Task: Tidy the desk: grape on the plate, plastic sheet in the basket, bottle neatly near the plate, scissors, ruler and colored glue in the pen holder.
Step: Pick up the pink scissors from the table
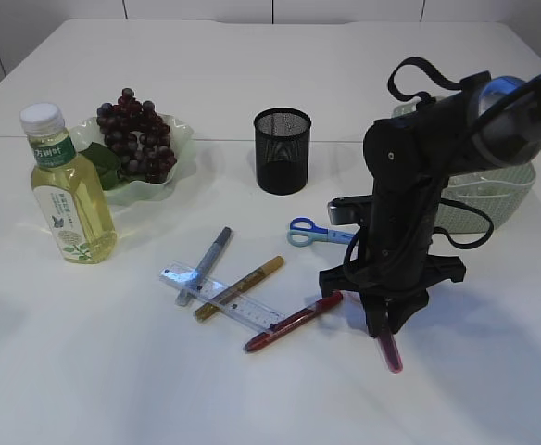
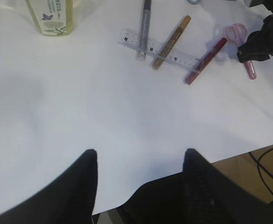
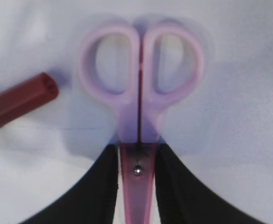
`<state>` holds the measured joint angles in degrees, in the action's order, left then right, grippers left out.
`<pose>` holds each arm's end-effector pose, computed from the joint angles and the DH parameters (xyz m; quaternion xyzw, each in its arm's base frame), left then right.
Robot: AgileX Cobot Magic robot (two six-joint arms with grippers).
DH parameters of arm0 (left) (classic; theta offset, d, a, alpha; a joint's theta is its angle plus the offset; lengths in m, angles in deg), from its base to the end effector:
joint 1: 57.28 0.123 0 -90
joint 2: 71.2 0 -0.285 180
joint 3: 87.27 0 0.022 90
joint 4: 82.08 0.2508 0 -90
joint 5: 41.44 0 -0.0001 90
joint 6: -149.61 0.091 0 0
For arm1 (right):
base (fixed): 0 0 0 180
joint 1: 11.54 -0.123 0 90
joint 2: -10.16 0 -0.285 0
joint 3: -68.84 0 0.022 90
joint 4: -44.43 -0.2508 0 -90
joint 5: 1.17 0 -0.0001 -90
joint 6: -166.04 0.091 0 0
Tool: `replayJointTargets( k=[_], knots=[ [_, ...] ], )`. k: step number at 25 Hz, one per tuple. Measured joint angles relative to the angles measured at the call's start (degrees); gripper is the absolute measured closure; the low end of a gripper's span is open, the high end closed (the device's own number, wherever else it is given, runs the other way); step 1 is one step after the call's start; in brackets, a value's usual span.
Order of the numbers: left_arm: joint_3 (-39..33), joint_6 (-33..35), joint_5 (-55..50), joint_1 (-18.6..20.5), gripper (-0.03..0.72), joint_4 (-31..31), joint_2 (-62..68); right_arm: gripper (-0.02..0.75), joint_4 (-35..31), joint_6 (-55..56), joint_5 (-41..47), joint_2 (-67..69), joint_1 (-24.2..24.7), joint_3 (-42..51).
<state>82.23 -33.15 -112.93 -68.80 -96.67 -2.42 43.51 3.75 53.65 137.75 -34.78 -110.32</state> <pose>0.1750 -0.0579 0.3802 0.0647 0.9577 -0.1568 0.2326 0.3475 0.1505 0.1193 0.0434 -0.9986 0.0039 0.0288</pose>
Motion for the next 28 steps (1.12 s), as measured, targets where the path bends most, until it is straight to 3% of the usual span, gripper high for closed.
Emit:
replayJointTargets(
  k=[7,28],
  knots=[
    [0.0,0.0,0.0,0.0,0.264,0.0,0.0,0.582,0.0,-0.11,0.02,0.0,0.0,-0.1],
    [0.0,0.0,0.0,0.0,0.264,-0.08,0.0,0.583,0.21,-5.38,1.83,-0.12,0.0,-0.1]
  ],
)
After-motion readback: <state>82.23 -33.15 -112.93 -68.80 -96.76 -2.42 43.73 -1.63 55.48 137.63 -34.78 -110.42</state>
